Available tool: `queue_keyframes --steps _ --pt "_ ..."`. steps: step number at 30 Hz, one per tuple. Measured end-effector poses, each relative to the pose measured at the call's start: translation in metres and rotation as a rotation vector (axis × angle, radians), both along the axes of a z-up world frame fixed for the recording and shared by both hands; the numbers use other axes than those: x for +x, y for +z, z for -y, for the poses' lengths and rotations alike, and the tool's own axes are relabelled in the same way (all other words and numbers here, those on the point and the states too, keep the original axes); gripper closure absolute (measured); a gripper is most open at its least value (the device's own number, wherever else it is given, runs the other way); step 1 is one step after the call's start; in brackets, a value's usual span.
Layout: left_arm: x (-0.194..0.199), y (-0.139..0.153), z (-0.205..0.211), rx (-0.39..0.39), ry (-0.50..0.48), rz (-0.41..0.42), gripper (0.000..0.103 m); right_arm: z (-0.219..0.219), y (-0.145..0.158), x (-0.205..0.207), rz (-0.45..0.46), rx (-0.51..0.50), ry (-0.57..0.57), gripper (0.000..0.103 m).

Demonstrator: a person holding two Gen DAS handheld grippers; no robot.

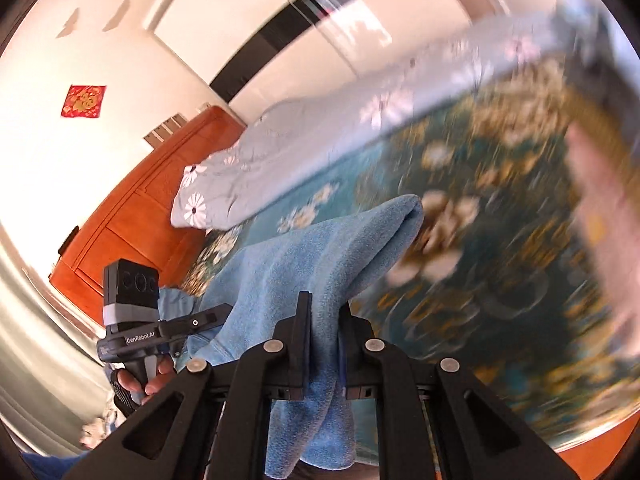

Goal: Fold clothes
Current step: 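Carry the folded sweatshirt with both grippers and lower it onto the clothes stack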

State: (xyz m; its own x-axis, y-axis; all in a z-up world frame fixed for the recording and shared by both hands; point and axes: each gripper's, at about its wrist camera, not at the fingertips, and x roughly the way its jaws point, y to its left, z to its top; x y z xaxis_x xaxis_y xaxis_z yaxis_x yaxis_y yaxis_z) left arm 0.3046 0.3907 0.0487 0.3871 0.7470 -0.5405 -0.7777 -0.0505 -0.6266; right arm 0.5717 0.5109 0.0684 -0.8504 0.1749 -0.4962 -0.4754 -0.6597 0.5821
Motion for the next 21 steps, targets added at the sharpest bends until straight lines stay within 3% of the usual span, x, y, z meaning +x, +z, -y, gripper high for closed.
queue_keyframes --steps 5,9,15,21 --pt "0.055 0.063 -0.057 0.081 -0.118 -0.07 0.08 -0.026 0.065 0.056 0.049 0.142 -0.086 0.093" --pt "0.101 0.106 -0.106 0.125 -0.181 -0.105 0.08 -0.061 0.106 0.105 0.074 0.168 -0.174 0.093" --pt "0.158 0.128 -0.18 0.128 -0.229 -0.098 0.08 -0.112 0.145 0.16 0.172 0.221 -0.289 0.093" --pt "0.203 0.125 -0.237 0.12 -0.23 -0.077 0.08 -0.159 0.16 0.196 0.272 0.317 -0.365 0.092"
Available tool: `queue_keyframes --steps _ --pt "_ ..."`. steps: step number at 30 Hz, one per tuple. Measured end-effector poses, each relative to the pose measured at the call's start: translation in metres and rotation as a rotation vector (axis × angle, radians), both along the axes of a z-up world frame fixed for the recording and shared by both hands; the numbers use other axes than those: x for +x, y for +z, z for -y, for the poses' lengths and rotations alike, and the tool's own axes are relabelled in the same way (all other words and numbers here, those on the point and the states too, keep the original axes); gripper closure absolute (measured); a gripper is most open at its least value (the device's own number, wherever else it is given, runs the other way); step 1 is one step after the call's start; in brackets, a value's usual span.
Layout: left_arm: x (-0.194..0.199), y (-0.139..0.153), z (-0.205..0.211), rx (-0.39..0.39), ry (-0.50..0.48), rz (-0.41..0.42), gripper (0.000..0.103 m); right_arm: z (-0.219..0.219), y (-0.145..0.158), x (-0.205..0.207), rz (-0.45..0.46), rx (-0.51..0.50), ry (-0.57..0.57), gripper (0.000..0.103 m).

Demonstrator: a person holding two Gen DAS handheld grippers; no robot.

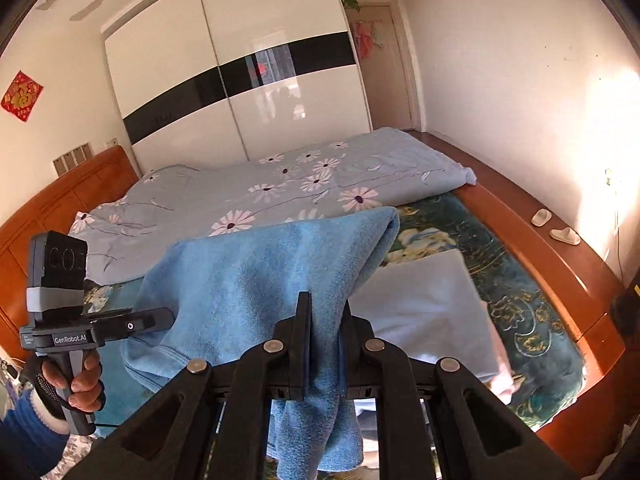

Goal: Fold clothes
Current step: 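Carry the folded sweatshirt with both grippers and lower it onto the clothes stack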

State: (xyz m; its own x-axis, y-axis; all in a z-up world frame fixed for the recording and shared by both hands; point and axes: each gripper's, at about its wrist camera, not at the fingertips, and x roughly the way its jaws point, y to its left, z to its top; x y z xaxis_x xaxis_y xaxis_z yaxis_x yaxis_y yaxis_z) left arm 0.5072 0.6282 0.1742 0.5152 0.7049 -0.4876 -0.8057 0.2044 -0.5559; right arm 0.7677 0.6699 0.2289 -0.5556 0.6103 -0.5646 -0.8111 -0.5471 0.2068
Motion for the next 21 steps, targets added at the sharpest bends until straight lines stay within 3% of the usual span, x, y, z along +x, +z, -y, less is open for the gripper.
queue_keyframes --steps 4,9,14,17,19,21 --pt "0.023 -0.014 -0.028 -0.022 0.01 -0.027 0.08 -0.036 -0.01 0.015 0.015 -0.023 -0.083 0.092" --pt "0.036 -0.044 -0.048 -0.074 0.025 -0.069 0.08 -0.062 -0.036 0.033 -0.054 -0.082 -0.102 0.092" --pt "0.039 -0.054 -0.054 -0.098 0.042 -0.132 0.076 -0.074 -0.064 0.036 -0.024 -0.141 -0.167 0.091" --pt "0.036 -0.053 -0.051 -0.111 0.031 -0.14 0.074 -0.078 -0.074 0.039 -0.009 -0.165 -0.203 0.083" --pt "0.03 -0.05 -0.046 -0.121 0.034 -0.13 0.06 -0.079 -0.076 0.045 -0.014 -0.169 -0.237 0.077" --pt "0.021 -0.044 -0.04 -0.121 0.05 -0.123 0.054 -0.078 -0.071 0.056 -0.054 -0.159 -0.282 0.076"
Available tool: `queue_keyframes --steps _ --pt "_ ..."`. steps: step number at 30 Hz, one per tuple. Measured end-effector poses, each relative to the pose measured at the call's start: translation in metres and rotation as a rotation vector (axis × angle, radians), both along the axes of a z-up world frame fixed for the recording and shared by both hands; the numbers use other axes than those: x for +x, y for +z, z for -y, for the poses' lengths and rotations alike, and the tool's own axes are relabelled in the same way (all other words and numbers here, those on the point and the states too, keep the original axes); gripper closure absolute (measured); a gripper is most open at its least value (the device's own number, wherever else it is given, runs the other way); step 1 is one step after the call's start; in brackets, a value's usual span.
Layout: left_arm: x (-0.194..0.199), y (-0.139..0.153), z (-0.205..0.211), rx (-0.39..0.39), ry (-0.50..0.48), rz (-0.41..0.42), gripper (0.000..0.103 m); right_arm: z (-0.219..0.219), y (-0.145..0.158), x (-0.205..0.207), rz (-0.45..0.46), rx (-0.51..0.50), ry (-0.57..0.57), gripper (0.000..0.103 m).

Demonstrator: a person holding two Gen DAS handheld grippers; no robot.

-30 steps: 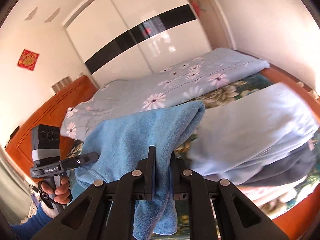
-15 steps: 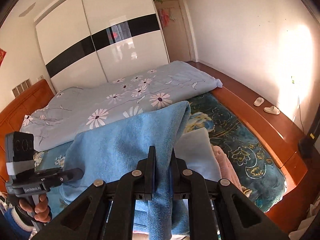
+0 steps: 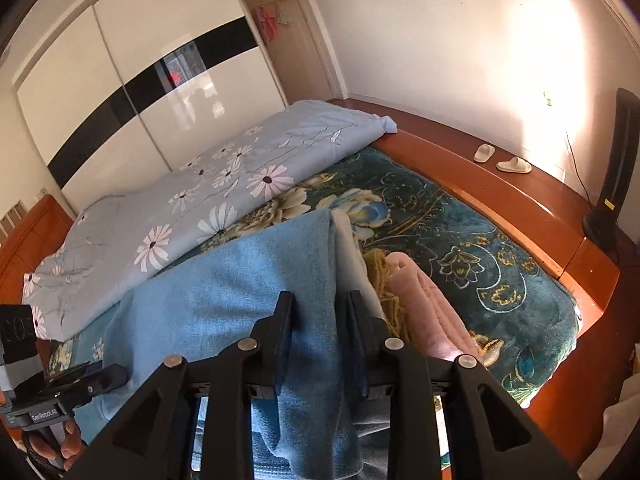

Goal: Fold clothes
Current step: 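Carry the folded sweatshirt with both grippers and lower it onto the clothes stack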

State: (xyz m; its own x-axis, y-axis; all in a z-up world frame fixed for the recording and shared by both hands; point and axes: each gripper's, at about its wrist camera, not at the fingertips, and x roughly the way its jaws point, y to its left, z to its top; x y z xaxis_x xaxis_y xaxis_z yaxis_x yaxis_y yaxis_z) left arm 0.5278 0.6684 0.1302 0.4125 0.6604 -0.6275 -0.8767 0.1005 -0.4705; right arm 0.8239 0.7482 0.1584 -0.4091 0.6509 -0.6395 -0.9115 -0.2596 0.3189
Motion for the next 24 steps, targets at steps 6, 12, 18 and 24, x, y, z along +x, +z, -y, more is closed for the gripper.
queue_keyframes --steps 6,12,18,24 --pt "-0.013 0.034 0.026 0.108 0.054 -0.08 0.048 0.023 0.033 0.02 -0.031 0.104 -0.119 0.074" --pt "0.029 0.035 0.038 0.109 -0.042 -0.136 0.043 0.062 0.036 -0.007 -0.021 0.167 0.064 0.068" --pt "0.047 0.034 0.053 0.127 -0.064 -0.131 0.043 0.082 0.017 -0.007 0.06 0.172 0.074 0.068" --pt "0.041 0.041 0.113 0.256 -0.046 -0.14 0.038 0.171 0.02 -0.012 0.142 0.37 0.038 0.053"
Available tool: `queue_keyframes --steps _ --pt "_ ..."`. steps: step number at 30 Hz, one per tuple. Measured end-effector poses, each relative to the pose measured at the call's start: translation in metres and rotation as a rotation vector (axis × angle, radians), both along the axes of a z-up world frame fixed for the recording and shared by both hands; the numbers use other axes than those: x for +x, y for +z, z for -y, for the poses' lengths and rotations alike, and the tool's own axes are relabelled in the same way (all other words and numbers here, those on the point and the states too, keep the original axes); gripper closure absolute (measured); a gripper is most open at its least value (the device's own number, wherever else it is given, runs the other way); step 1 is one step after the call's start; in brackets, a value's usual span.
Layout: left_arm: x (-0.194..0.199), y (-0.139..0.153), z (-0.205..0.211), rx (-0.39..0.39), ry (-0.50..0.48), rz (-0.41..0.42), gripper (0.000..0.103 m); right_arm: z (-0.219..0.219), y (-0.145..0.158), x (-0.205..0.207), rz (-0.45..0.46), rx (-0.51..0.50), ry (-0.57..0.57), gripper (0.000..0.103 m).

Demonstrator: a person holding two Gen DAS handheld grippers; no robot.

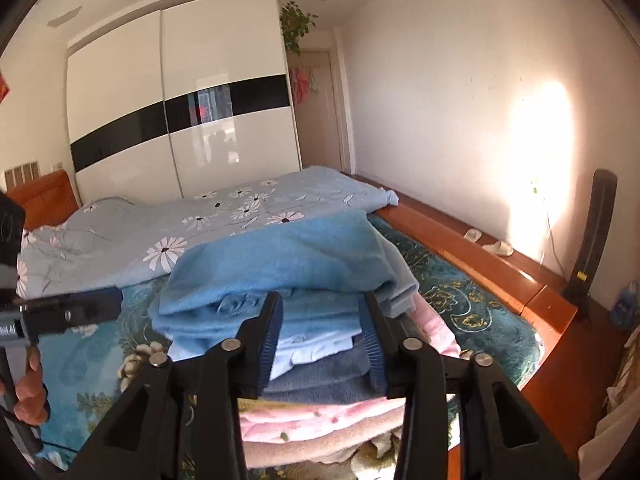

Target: Fold clothes

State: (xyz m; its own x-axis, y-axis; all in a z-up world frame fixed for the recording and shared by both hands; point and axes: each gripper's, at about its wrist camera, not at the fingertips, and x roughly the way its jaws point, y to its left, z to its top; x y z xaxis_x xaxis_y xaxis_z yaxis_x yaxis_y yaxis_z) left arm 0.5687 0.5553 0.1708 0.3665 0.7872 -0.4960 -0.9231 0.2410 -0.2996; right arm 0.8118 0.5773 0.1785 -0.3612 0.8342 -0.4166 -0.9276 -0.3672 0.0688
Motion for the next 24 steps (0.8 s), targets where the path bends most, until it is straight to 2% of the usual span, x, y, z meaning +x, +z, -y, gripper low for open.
queue_keyframes --steps 3,5,7,8,9,10,13,16,19,22,24 --pt "0.0 -0.009 0.024 0.029 0.037 -0.084 0.037 0.038 -0.017 -0.012 0.019 0.028 0.059 0.044" --pt "-0.002 -0.016 0.034 0.011 0.053 -0.114 0.035 0.052 -0.027 -0.019 0.047 0.028 0.033 0.041" --pt "-0.005 -0.021 0.044 -0.011 0.069 -0.126 0.028 0.064 -0.033 -0.024 0.073 0.043 -0.024 0.031" --pt "-0.006 -0.025 0.051 -0.016 0.081 -0.123 0.024 0.07 -0.036 -0.025 0.074 0.05 -0.046 0.029" --pt "-0.007 -0.029 0.057 -0.02 0.09 -0.116 0.017 0.075 -0.037 -0.025 0.042 0.054 -0.049 0.023" --pt "-0.008 -0.033 0.064 -0.023 0.099 -0.109 0.015 0.08 -0.037 -0.025 0.007 0.056 -0.052 0.016" --pt "-0.008 -0.041 0.083 -0.006 0.106 -0.089 0.01 0.096 -0.034 -0.024 -0.103 0.055 -0.099 0.008" --pt "-0.013 -0.041 0.101 0.018 0.127 -0.09 0.0 0.117 -0.029 -0.023 -0.192 0.084 -0.188 0.004" --pt "-0.019 -0.037 0.115 0.041 0.153 -0.125 0.0 0.137 -0.027 -0.018 -0.253 0.076 -0.232 0.0" --pt "-0.022 -0.038 0.126 0.038 0.193 -0.169 0.0 0.148 -0.032 -0.022 -0.232 0.053 -0.277 0.0" --pt "-0.024 -0.039 0.134 0.042 0.211 -0.171 0.0 0.154 -0.035 -0.028 -0.196 0.038 -0.304 0.0"
